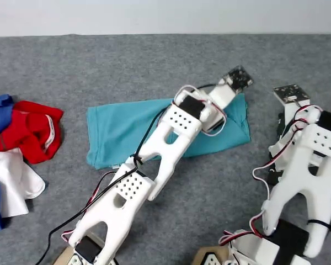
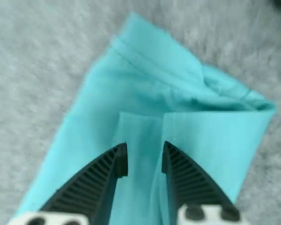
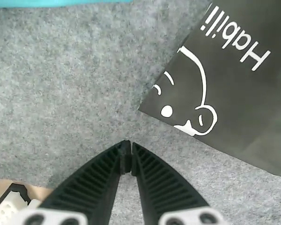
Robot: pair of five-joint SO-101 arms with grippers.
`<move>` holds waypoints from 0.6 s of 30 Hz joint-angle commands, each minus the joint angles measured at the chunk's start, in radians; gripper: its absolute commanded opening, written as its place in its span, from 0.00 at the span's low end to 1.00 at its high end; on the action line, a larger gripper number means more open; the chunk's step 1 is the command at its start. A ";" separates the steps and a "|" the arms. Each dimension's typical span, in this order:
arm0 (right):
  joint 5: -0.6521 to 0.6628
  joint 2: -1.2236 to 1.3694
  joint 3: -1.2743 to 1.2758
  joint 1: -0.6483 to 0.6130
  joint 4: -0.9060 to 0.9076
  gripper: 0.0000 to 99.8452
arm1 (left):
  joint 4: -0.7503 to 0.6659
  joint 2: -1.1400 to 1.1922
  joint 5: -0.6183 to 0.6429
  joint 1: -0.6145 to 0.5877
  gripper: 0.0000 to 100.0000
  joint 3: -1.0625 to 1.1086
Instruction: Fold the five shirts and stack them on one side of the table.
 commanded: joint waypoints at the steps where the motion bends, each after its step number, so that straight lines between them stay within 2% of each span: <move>1: -0.011 -0.048 -0.006 -0.007 -0.012 0.01 | 0.120 -0.057 0.006 0.003 0.13 -0.216; 5: -0.011 -0.050 -0.006 -0.007 -0.012 0.01 | 0.319 -0.055 0.005 0.025 0.13 -0.374; 7: -0.011 -0.050 -0.006 -0.007 -0.012 0.01 | 0.410 -0.058 0.003 0.034 0.13 -0.378; 13: -0.008 -0.050 -0.008 -0.007 -0.012 0.01 | 0.408 -0.057 0.008 -0.028 0.09 -0.317; 18: -0.006 -0.045 -0.008 -0.007 -0.012 0.01 | 0.408 -0.058 0.008 -0.028 0.09 -0.153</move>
